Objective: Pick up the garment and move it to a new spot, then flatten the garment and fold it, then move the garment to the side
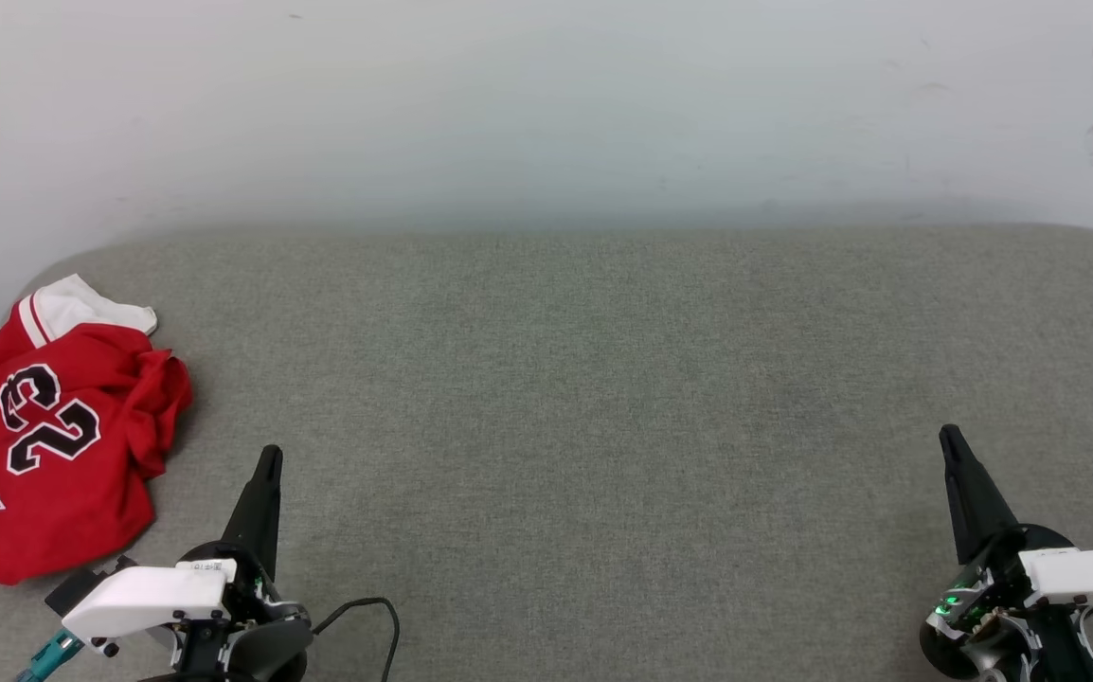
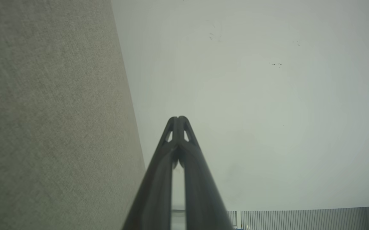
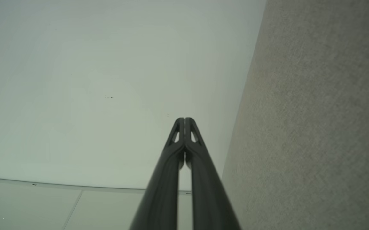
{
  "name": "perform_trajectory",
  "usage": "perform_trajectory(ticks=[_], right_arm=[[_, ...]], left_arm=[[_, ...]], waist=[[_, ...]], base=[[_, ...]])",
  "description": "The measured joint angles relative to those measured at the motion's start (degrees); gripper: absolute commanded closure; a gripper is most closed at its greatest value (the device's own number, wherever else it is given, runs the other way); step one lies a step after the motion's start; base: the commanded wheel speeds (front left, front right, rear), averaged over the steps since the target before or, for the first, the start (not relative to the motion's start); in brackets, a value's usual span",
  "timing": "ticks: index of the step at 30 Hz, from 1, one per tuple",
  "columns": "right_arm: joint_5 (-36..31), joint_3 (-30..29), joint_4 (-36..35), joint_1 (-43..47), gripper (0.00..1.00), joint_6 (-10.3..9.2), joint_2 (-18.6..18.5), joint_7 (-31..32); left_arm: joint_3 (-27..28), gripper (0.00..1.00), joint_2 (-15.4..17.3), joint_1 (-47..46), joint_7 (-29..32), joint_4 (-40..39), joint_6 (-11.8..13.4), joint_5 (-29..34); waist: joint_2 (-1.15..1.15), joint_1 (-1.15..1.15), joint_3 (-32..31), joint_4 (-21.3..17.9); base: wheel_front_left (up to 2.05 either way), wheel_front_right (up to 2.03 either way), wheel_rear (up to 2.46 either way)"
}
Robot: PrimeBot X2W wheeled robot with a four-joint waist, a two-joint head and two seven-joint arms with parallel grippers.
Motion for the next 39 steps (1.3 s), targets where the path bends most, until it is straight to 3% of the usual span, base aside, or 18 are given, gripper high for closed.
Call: perform_trajectory(ticks=[1, 7, 21, 34, 39], right_arm=[[0.0, 0.0, 0.0, 0.0, 0.0, 0.0, 0.0, 0.0], [0.01, 0.03, 2.05, 2.64, 0.0, -0.01, 0.14, -0.12], [-3.45, 0.91, -2.83, 4.1, 0.0, -0.01, -0.56, -3.49], [-17.01, 1.78, -5.8, 4.97, 0.0, -0.01, -2.05, -7.06], [-24.94, 2.01, -7.75, 5.39, 0.0, -0.01, -2.04, -8.31]], left_arm=[[0.01, 0.0, 0.0, 0.0, 0.0, 0.0, 0.0, 0.0], [-0.69, 0.0, -0.35, 2.49, -0.29, 2.27, 0.08, -0.01], [-4.28, 0.0, -0.35, 2.42, -4.26, -1.6, 0.08, 2.18], [-3.94, 0.0, -0.33, 2.42, -7.13, -3.93, 0.09, 16.58], [-4.58, 0.0, -0.32, 2.42, -8.36, -5.66, 1.65, 24.82]], waist=[[0.0, 0.0, 0.0, 0.0], [0.0, 0.0, 0.0, -0.01], [0.0, 0.0, -0.03, -0.42], [0.0, 0.0, -0.07, -0.65], [0.0, 0.0, -0.02, -0.78]], base=[[0.0, 0.0, 0.0], [0.0, 0.0, 0.0], [0.0, 0.0, 0.0], [0.0, 0.0, 0.0], [0.0, 0.0, 0.0]])
